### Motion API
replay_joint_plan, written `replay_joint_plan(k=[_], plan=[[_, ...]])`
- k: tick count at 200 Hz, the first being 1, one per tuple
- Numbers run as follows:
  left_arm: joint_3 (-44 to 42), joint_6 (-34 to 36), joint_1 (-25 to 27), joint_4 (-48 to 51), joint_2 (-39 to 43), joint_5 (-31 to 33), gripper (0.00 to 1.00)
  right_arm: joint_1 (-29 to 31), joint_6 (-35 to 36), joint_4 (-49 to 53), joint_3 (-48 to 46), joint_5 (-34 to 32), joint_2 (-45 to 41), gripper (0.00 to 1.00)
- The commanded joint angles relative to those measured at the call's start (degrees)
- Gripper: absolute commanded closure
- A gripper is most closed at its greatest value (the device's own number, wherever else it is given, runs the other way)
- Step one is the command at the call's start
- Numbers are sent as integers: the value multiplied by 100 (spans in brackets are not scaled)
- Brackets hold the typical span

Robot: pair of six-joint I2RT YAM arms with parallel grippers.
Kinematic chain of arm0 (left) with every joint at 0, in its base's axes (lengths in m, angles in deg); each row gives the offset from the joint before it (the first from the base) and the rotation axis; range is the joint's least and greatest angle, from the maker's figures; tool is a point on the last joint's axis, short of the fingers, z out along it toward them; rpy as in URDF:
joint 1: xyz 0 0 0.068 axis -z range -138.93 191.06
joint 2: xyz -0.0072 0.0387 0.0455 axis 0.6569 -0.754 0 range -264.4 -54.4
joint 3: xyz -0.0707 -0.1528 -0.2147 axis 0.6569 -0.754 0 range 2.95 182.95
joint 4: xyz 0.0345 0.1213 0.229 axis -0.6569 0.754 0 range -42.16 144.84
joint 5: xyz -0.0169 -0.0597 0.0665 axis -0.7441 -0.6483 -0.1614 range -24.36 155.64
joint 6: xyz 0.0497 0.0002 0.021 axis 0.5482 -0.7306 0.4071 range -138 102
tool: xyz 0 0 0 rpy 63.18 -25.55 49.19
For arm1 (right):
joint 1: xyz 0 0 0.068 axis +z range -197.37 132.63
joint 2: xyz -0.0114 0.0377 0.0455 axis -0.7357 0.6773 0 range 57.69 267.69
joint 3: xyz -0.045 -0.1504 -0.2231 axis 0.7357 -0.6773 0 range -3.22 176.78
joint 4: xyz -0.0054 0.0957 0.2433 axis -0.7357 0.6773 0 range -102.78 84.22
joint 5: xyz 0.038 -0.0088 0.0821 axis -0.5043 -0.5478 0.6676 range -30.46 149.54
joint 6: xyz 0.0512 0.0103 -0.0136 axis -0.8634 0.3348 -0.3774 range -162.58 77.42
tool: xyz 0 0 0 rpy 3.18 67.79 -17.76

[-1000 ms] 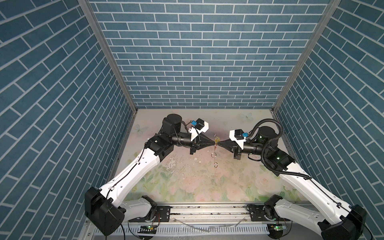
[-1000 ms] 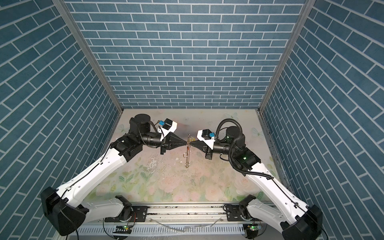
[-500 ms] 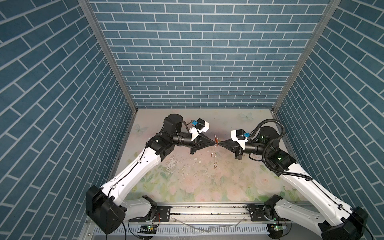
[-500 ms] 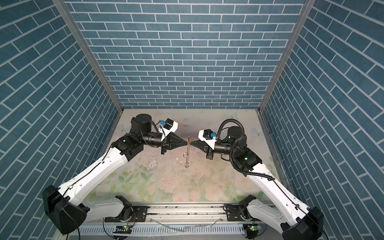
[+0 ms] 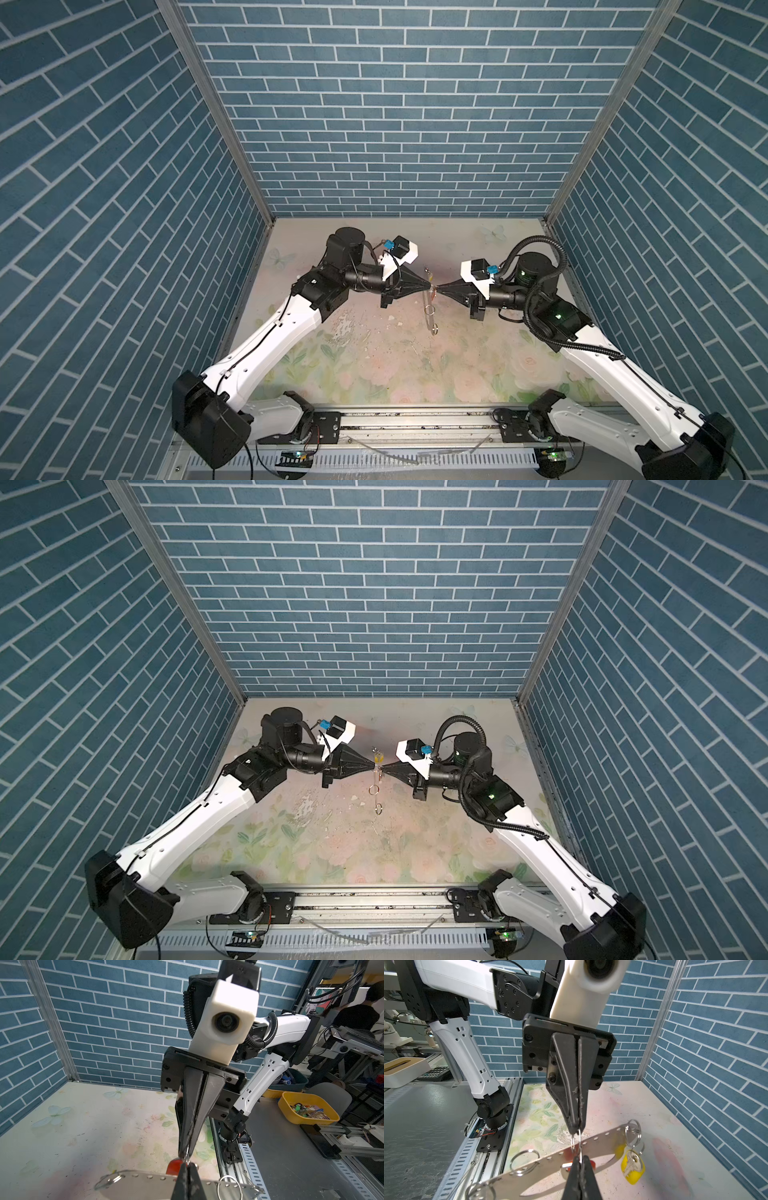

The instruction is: Put the keys on the keyring

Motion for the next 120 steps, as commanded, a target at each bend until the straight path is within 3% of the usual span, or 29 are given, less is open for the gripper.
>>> replay_joint_plan(k=[1, 120], plan=[[-17, -63, -49, -302, -8, -50, 100, 13, 339, 127, 139, 294, 25, 100], [-181, -385, -65, -862, 38, 63, 100, 12, 436, 281, 189, 326, 83, 100]])
